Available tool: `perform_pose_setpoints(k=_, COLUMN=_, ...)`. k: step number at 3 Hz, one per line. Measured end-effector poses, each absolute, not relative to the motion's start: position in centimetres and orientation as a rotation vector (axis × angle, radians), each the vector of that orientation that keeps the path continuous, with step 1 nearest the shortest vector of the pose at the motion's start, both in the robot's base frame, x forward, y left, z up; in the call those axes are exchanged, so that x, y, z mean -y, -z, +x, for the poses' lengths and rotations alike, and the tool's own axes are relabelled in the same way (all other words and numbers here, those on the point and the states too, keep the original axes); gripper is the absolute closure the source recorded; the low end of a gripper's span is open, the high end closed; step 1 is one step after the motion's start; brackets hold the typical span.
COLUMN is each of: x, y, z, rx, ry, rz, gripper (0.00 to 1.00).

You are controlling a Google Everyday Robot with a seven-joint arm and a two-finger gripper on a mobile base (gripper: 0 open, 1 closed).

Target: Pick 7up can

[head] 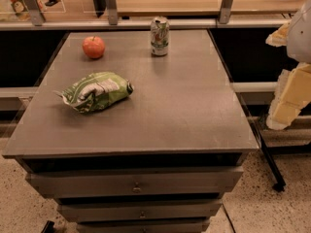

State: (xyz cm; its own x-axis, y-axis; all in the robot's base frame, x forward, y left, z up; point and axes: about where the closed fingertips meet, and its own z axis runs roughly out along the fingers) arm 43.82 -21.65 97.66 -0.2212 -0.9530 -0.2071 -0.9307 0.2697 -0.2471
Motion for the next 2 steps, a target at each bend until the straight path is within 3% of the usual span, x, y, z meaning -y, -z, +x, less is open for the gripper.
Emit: perform_pose_setpoints(k=2, x=21.82, y=-97.99, z=44.04, rx=-2.243, ry=0.07, rz=-1.678, gripper=0.0)
